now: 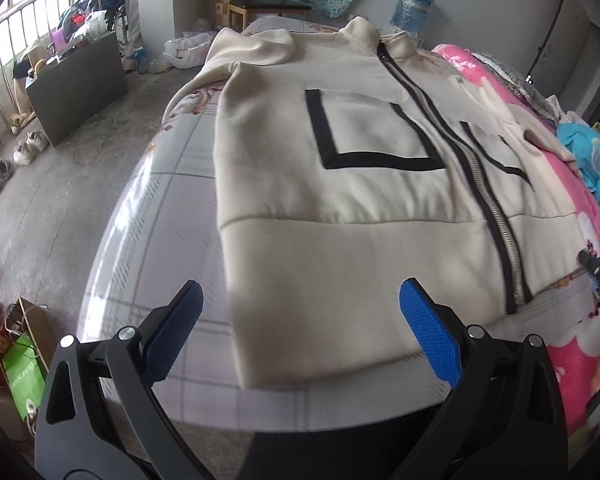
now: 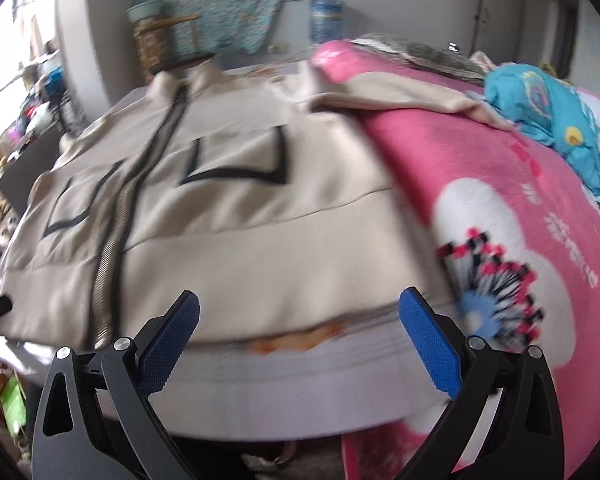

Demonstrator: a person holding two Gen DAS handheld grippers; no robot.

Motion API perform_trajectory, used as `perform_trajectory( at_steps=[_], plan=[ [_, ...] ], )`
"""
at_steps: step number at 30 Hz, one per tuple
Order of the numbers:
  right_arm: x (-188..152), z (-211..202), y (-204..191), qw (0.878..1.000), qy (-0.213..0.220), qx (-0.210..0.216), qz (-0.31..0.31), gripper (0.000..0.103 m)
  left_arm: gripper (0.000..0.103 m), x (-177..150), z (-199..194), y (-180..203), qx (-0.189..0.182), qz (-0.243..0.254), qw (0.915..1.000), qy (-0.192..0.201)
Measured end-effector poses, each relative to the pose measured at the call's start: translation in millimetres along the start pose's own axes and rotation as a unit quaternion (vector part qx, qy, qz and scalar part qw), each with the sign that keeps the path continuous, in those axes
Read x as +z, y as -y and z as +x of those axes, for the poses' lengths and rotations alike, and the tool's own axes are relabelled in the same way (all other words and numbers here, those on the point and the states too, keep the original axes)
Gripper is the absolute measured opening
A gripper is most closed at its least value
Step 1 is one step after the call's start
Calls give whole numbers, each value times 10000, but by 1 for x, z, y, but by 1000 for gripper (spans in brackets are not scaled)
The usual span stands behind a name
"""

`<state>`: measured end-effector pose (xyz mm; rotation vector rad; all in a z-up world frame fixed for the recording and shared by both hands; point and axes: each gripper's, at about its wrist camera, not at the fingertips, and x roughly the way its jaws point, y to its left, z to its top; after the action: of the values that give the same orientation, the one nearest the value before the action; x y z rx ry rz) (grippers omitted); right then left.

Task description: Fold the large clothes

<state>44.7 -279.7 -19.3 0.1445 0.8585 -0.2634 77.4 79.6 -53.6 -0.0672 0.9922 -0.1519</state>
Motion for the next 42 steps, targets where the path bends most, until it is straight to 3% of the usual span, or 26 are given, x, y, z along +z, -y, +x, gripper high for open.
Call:
perform_trajectory(
  at_steps=[7,10,12,16,21,22,24,27,36,42],
  plan=[
    [15,30,30,9996,-162,-211,50,95,95,-2,9,-15,175,124,9996,198],
    [15,39,35,9993,-299,-223,64,86,94,-1,13,-17,386,234,9987,231],
    [12,43,35,9991,-345,-261,53,79,79,1,15,-20,458,206,9984,245],
    [10,40,28,9985,-288,-418,-180,69,64,4,14,-25,418,142,9986,291],
    [11,36,17,9973,-313,-503,-430,44,35,5,13,-21,198,105,9994,264],
    [11,36,17,9972,-317,-519,-438,41,34,4,13,-19,244,99,9993,264],
    [12,34,17,9971,-315,-541,-436,25,19,4,11,-18,308,96,9991,292],
    [15,28,19,9977,-311,-493,-351,10,7,5,6,-24,232,-45,9991,340],
    [13,-13,14,9990,-14,-257,-360,7,4,6,-38,-21,85,141,9971,743],
    [-8,-48,16,9991,30,-101,-401,6,4,-9,-73,-27,69,117,9979,633]
  ],
)
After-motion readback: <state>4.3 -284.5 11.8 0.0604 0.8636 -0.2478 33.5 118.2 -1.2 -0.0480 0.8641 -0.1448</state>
